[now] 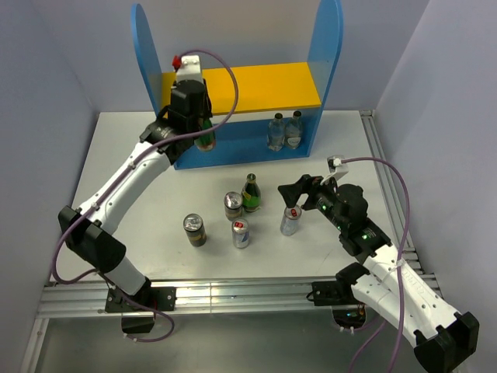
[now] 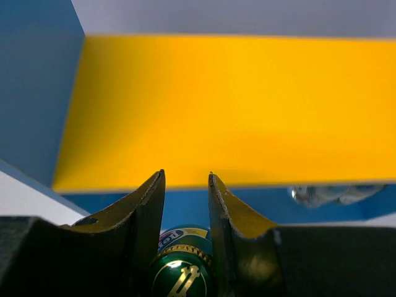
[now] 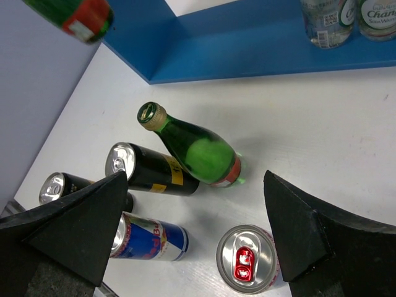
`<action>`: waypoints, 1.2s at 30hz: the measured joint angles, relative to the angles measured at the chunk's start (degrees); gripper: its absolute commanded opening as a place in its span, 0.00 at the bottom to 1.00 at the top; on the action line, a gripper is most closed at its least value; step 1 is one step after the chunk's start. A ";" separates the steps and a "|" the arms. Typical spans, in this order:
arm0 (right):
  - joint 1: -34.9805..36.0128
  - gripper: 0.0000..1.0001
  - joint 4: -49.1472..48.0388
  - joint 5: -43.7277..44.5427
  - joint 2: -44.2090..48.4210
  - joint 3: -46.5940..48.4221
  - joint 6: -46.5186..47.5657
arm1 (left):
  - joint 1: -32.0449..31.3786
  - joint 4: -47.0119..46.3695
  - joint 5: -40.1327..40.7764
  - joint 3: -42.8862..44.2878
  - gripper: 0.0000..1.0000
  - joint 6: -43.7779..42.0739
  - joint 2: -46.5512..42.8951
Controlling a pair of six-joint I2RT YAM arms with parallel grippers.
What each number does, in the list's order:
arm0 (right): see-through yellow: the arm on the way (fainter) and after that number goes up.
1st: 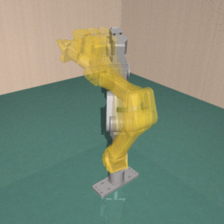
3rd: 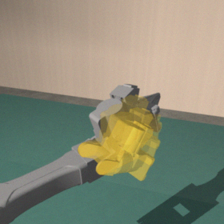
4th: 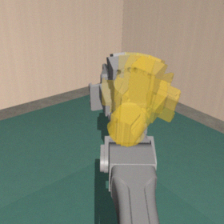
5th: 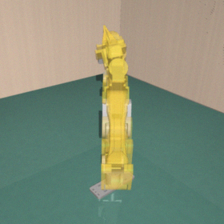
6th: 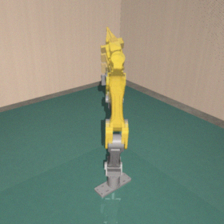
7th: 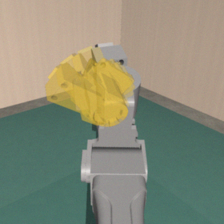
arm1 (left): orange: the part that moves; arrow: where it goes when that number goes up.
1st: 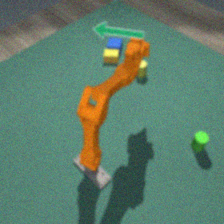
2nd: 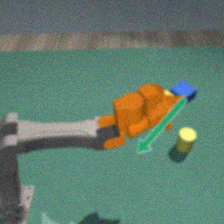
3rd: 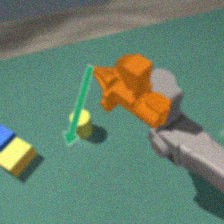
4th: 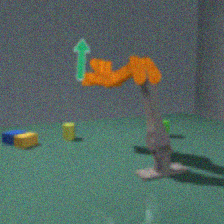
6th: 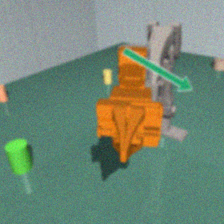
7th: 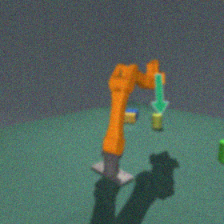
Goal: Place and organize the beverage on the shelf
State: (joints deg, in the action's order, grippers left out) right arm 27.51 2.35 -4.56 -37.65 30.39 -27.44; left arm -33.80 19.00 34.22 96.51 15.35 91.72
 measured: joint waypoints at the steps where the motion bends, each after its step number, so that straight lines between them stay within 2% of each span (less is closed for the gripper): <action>1: 0.00 0.97 -0.22 -0.02 0.02 0.00 0.00 | 0.24 1.16 -0.13 2.21 0.00 -0.37 0.50; 7: 0.00 0.97 -1.57 -0.17 0.02 -0.09 -0.20 | 1.66 6.73 -0.61 16.65 0.00 -2.75 3.69; 16: 0.00 0.97 -1.88 -0.46 0.50 -0.92 -0.22 | 6.36 8.17 -1.66 26.56 0.00 -5.57 7.96; 25: 0.00 0.97 -1.92 -0.44 1.70 -0.94 -0.24 | 11.02 2.58 -2.49 24.50 0.00 -6.69 11.80; 32: 0.00 0.97 -2.19 -0.42 1.66 -2.03 -0.59 | 12.00 -0.90 -2.27 30.34 0.00 -8.48 17.81; 36: 0.00 0.97 -2.32 -0.39 1.62 -2.27 -0.66 | 12.02 -4.09 -1.86 30.86 0.00 -9.35 19.37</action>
State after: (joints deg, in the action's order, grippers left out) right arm 27.51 0.03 -4.95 -36.03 28.12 -28.10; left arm -21.78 14.92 32.36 127.37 6.00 111.09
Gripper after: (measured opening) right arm 0.970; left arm 0.371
